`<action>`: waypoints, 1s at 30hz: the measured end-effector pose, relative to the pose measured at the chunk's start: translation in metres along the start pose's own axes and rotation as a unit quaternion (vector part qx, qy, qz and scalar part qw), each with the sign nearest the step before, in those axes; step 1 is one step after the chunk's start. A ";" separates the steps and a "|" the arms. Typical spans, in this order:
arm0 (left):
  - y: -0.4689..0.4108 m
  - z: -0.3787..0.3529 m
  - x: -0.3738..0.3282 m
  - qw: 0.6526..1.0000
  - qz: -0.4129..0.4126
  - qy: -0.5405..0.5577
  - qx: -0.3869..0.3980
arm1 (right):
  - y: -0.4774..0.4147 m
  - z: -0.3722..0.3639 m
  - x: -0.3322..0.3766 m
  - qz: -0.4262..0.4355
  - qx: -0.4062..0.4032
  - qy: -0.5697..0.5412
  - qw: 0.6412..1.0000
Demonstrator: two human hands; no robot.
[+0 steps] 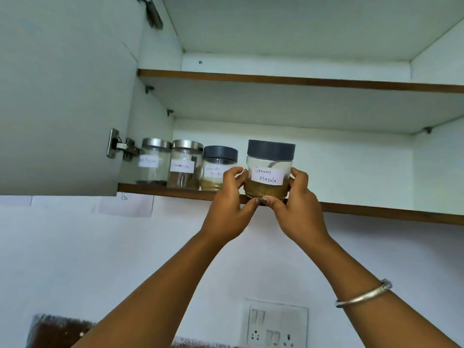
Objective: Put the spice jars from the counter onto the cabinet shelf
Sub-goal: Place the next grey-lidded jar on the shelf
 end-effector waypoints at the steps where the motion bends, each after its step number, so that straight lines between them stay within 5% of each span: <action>1: -0.004 -0.001 0.003 1.000 -0.003 -0.008 -0.001 | -0.004 -0.003 -0.003 -0.005 0.012 0.006 1.000; 8: -0.014 -0.017 0.029 0.995 -0.045 -0.085 -0.031 | -0.016 -0.022 -0.028 0.014 0.049 0.139 0.989; 16: -0.017 -0.038 0.035 0.943 -0.084 -0.284 -0.153 | -0.024 -0.036 -0.035 0.000 0.017 0.248 0.969; 30: -0.022 -0.053 0.041 0.894 -0.110 -0.369 -0.230 | -0.027 -0.052 -0.044 0.033 0.039 0.342 0.938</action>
Point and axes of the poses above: each hand's wrist, its own y-axis away from the middle knuckle, its own z-axis out of the back of the hand, x = y × z, the point moved 3 cm from there along -y, towards the middle knuckle, and after that the axes turned 11 degrees about z, right-handed, at the moved point
